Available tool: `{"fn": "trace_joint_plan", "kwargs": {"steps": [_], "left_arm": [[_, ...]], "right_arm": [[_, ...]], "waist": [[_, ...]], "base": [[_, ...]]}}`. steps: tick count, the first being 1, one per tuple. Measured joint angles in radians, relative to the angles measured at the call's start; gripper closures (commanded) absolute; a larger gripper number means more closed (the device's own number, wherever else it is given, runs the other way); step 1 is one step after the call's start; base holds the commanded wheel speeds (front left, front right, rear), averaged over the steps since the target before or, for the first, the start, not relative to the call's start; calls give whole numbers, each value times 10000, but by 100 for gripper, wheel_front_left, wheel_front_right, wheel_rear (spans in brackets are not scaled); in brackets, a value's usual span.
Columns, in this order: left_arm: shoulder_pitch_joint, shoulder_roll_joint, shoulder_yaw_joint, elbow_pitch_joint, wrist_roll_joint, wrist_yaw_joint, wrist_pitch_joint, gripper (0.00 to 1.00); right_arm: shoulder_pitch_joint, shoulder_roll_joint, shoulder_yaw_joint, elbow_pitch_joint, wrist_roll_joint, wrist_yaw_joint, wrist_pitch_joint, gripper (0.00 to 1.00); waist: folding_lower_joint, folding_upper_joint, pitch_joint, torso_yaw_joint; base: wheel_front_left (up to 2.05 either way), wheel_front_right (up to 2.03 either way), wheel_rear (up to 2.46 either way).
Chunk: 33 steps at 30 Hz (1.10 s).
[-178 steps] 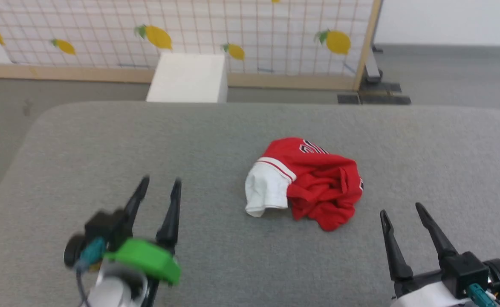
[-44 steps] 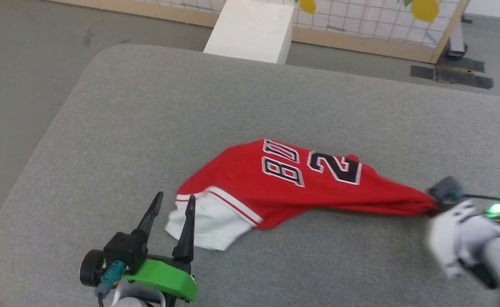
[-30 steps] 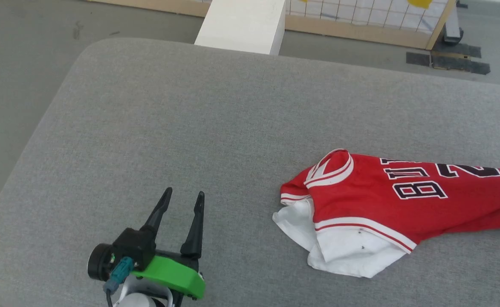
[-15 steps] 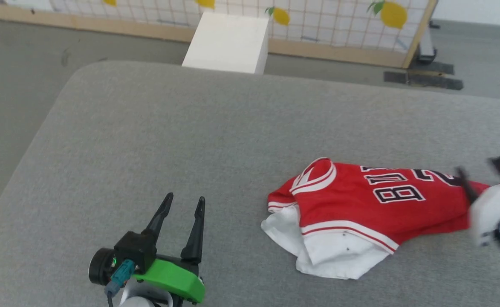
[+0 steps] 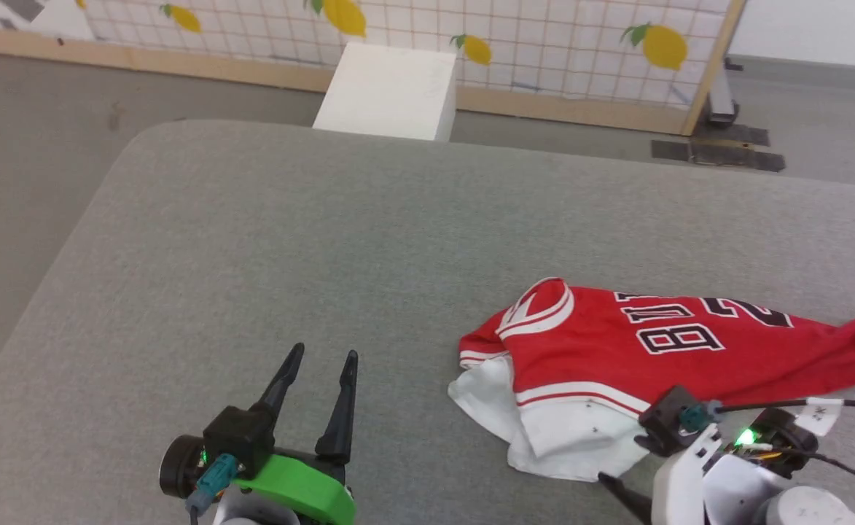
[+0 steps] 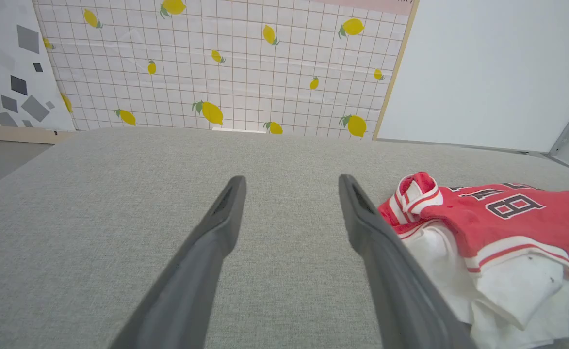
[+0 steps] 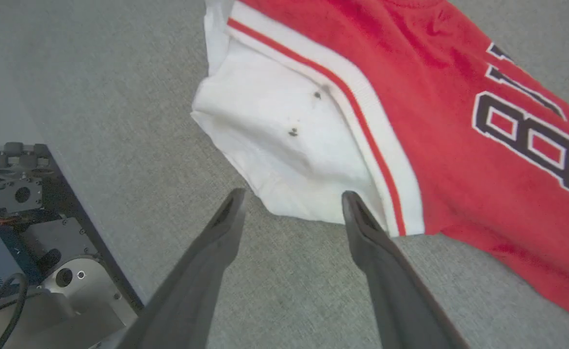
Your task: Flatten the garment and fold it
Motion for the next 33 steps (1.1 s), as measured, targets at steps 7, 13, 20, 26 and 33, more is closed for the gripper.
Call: {"fn": "trace_joint_plan", "kwargs": {"steps": [7,13,20,26,33], "left_arm": [[-47,-8,-171,130,-31,-2,0,0],[-55,-12,-232,151,-44,-6,0,0],[-46,-15,-178,228,-59,-8,0,0],[31,-19,23,328,-63,-10,0,0],[225,-23,-40,439,-88,-10,0,0]], "right_arm": [[-730,69,974,1210,-228,0,318,0],[-1134,240,1189,2207,-378,4,424,0],[-1333,211,1195,2504,-215,0,360,100],[-467,-715,535,1772,640,6,930,100],[1104,-2282,-1779,1551,483,4,1636,100]], "waist": [[0,0,258,565],[0,0,477,1008],[0,0,582,1062],[0,0,384,626],[0,0,-45,-267]], "base": [[0,0,0],[0,0,0],[0,0,0],[0,0,0],[0,0,0]]}}
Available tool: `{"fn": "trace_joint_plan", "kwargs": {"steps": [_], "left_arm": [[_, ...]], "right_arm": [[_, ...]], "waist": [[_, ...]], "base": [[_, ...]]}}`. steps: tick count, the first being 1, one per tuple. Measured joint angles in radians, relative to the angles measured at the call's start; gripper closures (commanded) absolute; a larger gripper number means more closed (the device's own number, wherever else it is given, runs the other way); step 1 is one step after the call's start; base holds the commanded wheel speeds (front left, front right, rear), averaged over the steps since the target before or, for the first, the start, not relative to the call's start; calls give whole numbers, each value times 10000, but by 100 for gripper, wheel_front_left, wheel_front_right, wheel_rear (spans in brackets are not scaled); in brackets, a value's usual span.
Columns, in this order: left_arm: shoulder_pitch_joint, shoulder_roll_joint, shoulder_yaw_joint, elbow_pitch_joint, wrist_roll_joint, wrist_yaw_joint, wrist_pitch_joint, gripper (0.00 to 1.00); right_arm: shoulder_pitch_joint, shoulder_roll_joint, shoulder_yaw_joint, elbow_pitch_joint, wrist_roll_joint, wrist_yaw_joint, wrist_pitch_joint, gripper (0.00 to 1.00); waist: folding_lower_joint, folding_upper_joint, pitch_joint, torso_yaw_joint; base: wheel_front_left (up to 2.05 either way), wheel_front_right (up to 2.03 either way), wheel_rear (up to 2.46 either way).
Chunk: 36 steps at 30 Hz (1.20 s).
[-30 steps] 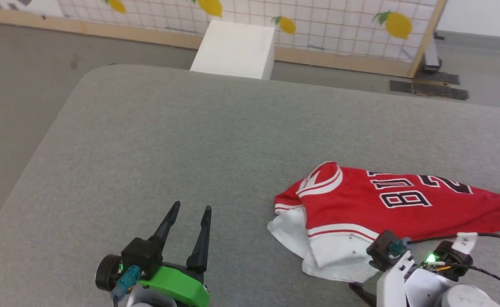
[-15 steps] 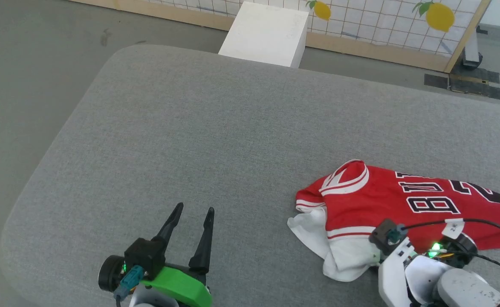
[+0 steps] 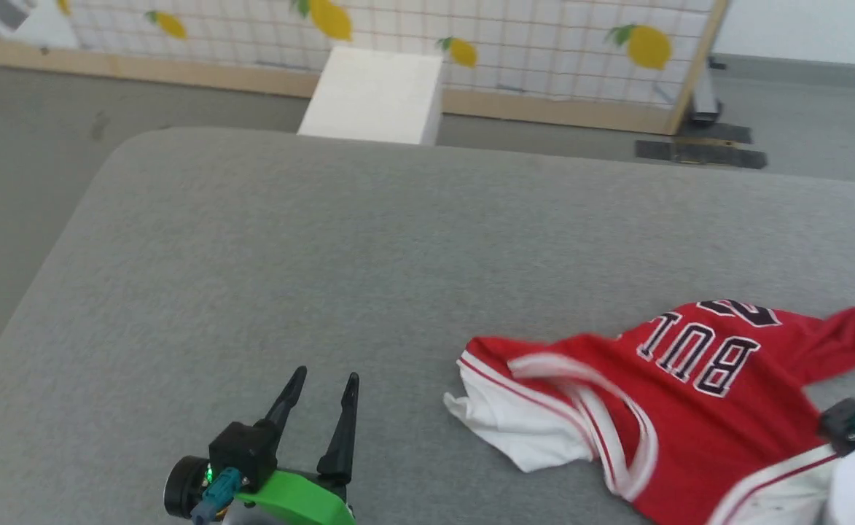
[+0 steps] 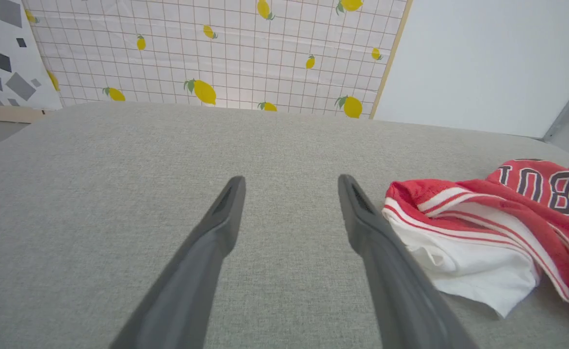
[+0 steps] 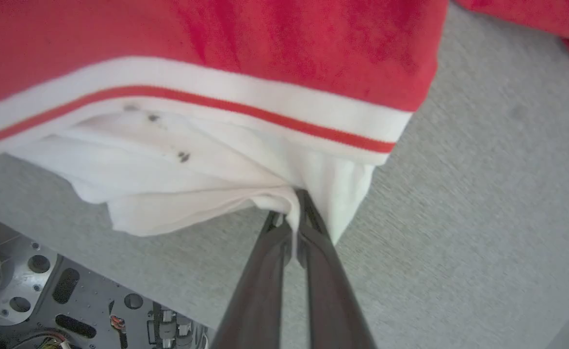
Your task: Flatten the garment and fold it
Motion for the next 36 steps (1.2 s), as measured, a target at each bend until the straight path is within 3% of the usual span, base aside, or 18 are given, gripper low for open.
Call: {"fn": "trace_joint_plan", "kwargs": {"steps": [2,3,4,8,12,18,25,26,34,35,36], "left_arm": [[-2,-2,-94,29,-46,-2,0,0],[-2,-4,-186,73,-77,-2,0,0],[-3,-4,-378,194,-153,-2,0,0],[-21,46,-1361,646,-633,-2,38,0],[-187,384,-2495,874,-1365,-10,807,0],[-1080,899,-2775,926,-1822,-33,2027,0],[-2095,1114,-3319,1024,-2324,-35,3586,0],[-2427,1365,-3605,1170,-2650,-35,4420,0],[-3347,1939,-3994,1678,-2780,-35,6217,0],[-3414,1935,-4059,1676,-2984,-35,6364,11],[-3479,1939,-4134,1655,-3172,-35,6458,100]], "right_arm": [[206,54,-736,100,-343,-4,-96,100],[291,165,-1022,134,-447,-4,-142,76],[430,468,-1444,150,-635,-4,-370,0],[738,1745,-2619,-247,-1005,-4,-1231,0],[744,3033,-3845,-1390,-1032,-4,-2452,0],[834,4778,-4571,-2978,-1574,-2,-4730,0],[851,6412,-5116,-2951,-2303,-6,-6575,0],[853,6801,-5208,-2752,-2533,-6,-6834,0],[854,7060,-5267,-2546,-2621,-6,-7074,0],[851,7078,-5262,-2543,-2623,-6,-7095,0],[850,7083,-5248,-2537,-2631,-8,-7095,0]], "waist": [[0,0,-89,-239],[0,0,-124,-335],[0,0,-171,-469],[0,0,-268,-778],[0,0,-234,-990],[0,0,88,-1270],[0,0,640,-1676],[0,0,867,-1871],[0,0,1462,-2257],[0,0,1534,-2285],[0,0,1597,-2305]], "base": [[0,0,0],[0,0,0],[0,0,0],[0,0,0],[0,0,0],[0,0,0],[0,0,0],[0,0,0],[0,0,0],[0,0,0],[0,0,0]]}}
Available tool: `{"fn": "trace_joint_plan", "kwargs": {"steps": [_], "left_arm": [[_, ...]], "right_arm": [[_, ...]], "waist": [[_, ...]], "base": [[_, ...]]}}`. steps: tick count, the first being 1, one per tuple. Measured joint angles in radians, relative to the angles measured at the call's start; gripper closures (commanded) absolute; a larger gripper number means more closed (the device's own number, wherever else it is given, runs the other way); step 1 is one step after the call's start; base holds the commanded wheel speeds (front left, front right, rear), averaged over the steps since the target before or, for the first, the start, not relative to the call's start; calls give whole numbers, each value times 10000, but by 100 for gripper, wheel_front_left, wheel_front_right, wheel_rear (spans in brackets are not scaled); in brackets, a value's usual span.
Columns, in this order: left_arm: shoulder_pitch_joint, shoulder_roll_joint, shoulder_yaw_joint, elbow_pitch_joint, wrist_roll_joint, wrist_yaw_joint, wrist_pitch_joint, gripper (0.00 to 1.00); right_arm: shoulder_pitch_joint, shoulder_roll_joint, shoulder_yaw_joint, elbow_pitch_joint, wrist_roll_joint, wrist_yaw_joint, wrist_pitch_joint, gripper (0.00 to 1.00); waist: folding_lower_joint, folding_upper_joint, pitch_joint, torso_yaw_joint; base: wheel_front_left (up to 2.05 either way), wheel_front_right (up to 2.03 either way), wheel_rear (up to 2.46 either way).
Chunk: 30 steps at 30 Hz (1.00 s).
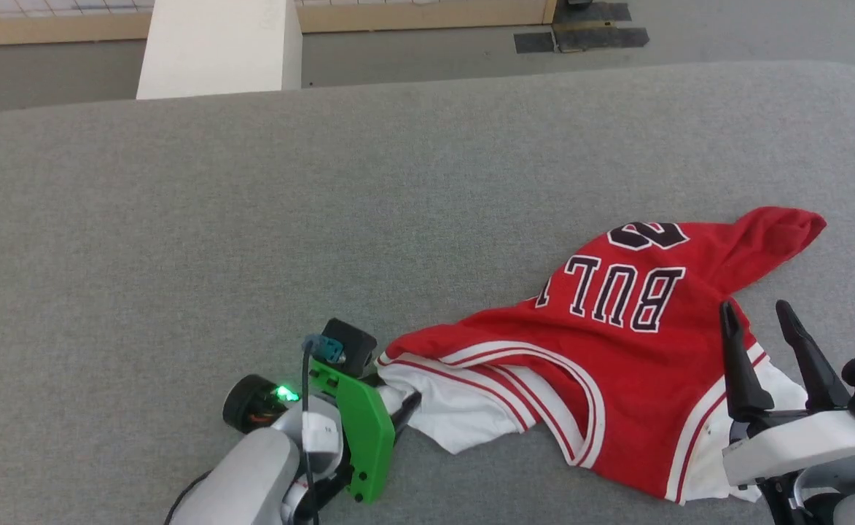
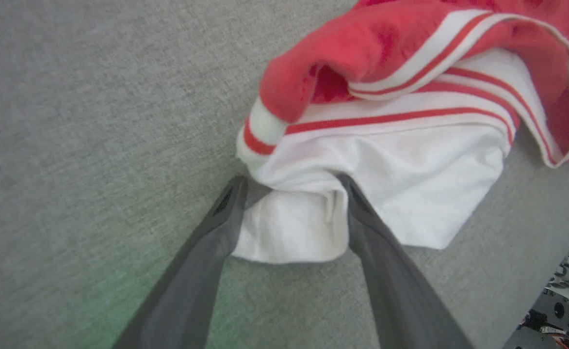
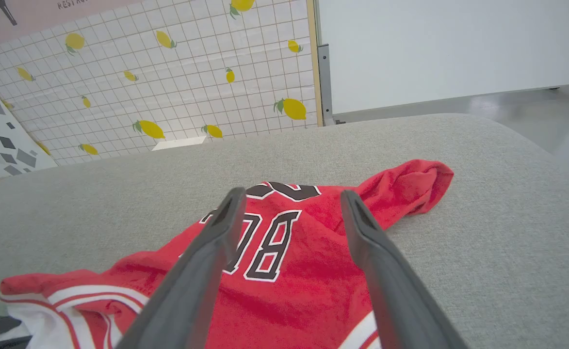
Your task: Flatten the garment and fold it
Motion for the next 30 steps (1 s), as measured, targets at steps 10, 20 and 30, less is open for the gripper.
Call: {"fn": "trace_joint_plan", "kwargs": {"steps": [10,20,30], "left_arm": [[-871,652,719,-67,378,568,-3992,100],[-796,2157,1329,-1436,1937,1164,-6414,100],[1755,3327,-677,-614,3396,313,-6236,22]], "right_arm": [[-34,-88,330,268,-90,2,244,0],[386,-109,706,454,-52,2,752,0],[714,-119,589,997,-65,2,1620,0]], "waist": [[0,0,-320,309],[0,0,-890,1116],[0,0,-1138,1518]], "base": [[0,0,0],[0,0,0],[0,0,0]]}}
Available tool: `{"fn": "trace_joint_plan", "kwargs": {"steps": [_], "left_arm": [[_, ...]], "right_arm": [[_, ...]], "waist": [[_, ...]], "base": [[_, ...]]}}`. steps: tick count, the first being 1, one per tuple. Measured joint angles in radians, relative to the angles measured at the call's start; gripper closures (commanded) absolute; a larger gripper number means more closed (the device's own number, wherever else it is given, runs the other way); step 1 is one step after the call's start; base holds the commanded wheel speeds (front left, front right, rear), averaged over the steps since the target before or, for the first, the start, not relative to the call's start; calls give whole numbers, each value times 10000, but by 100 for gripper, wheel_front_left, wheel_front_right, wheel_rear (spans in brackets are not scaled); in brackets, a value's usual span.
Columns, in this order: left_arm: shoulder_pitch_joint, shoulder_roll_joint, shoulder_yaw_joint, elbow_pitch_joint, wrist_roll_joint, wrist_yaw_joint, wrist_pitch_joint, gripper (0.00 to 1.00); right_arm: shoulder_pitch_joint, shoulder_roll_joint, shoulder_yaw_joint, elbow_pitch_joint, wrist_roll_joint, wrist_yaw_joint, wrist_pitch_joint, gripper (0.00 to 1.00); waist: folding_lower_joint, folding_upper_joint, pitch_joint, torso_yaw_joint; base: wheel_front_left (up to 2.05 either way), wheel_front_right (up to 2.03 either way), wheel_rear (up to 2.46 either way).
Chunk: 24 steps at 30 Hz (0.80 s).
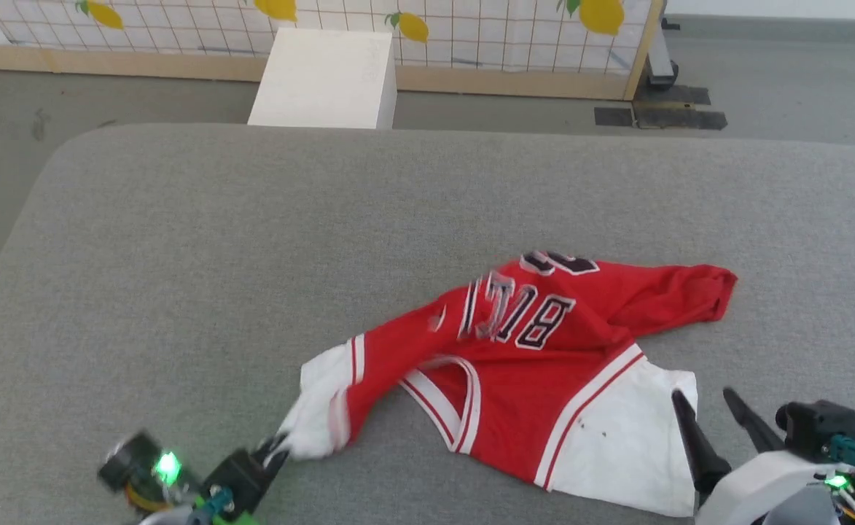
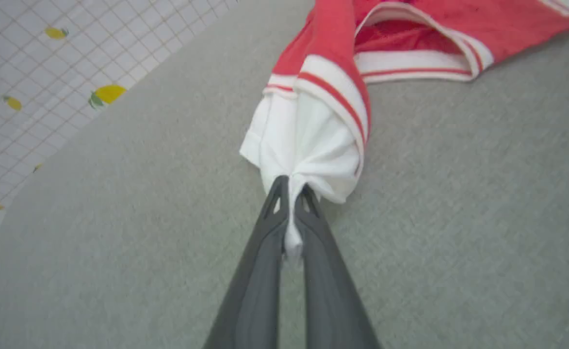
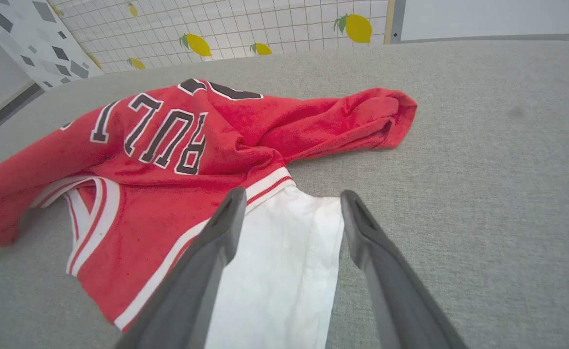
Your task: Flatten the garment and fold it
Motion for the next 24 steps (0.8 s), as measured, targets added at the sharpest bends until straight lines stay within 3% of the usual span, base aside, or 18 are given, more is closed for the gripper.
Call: {"fn": "trace_joint_plan", "kwargs": {"steps": [1,8,13,17,21,24], "left_arm": [[143,-27,-52,301,-113,-8,332,0],[397,-353,690,717,-1041,587,192,0],[755,-380,1480,100,-1618,1108,-65,0],[1169,-403,2422,-871,-2098,1862,-176,0],[1461,-1218,4096,-2938,-2828,2660,-221,0],[1870,-1994,4773,-3981,-2949,2725,-263,0]], "right_arm": [[60,0,-46,88,-17,0,174,0],[904,12,-451,297,-217,0,2282,0],[1235,52,-752,71,-426,0,3582,0],[1230,159,-811,29,-550,0,4215,0],[1197,134,-851,454,-773,0,4347,0],[1059,134,-744,796,-846,0,4355,0]], "waist": [[0,0,-46,13],[0,0,-618,164],[0,0,-996,381],[0,0,-1212,653],[-1,0,-1334,958],[-1,0,-1328,1136]], "base": [[0,0,0],[0,0,0],[0,0,0],[0,0,0],[0,0,0],[0,0,0]]}}
